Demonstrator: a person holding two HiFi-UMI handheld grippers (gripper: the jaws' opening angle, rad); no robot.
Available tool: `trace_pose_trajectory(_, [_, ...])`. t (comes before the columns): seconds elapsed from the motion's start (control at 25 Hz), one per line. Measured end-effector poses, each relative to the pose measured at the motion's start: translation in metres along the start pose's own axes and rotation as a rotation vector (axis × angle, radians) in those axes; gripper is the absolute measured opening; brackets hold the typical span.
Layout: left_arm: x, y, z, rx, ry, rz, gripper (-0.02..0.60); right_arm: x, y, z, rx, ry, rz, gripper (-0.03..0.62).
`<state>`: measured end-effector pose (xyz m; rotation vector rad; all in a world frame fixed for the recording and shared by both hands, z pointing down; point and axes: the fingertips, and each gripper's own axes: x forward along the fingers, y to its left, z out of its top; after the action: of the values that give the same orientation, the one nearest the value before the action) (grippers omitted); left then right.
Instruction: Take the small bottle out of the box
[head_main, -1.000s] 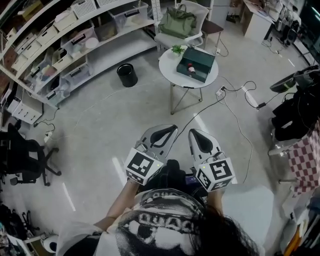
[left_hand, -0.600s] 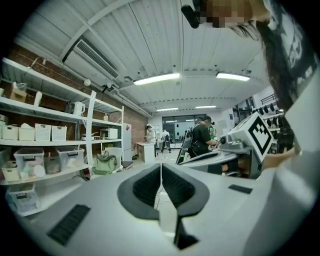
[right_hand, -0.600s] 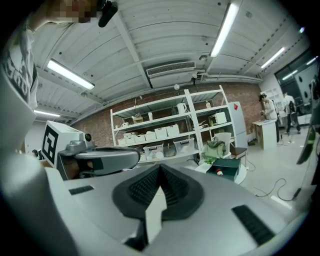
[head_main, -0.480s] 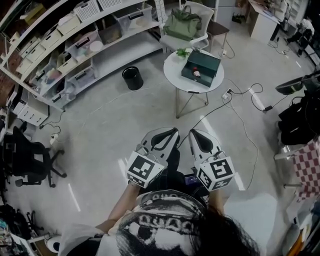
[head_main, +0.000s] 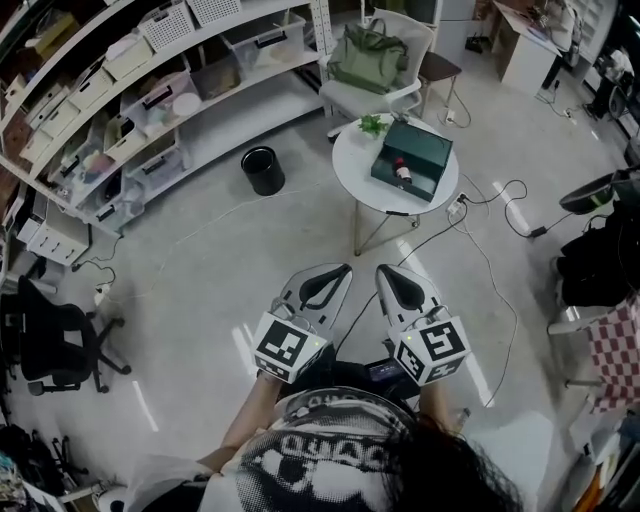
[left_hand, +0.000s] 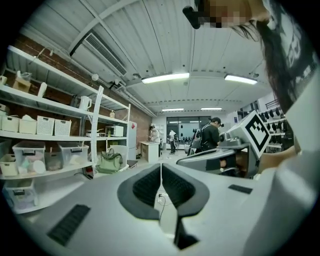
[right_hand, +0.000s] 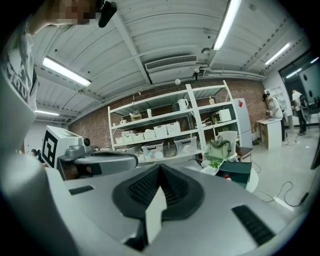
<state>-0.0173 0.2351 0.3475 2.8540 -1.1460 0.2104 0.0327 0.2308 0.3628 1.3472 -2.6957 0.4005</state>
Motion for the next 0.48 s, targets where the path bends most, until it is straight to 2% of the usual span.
trace_pose_trajectory(0.28, [0.019, 0.1, -0.003, 0.001, 0.016, -0.025, 0.015, 0.095, -0.006, 0.014, 0.024, 0.027, -0.022, -0.002])
trace_pose_trajectory(0.48, [0.033, 0.154, -0.003, 0.0, 0.015, -0.061, 0.015, 0.15, -0.016, 0.026, 0.042, 0.029, -0.06, -0.002])
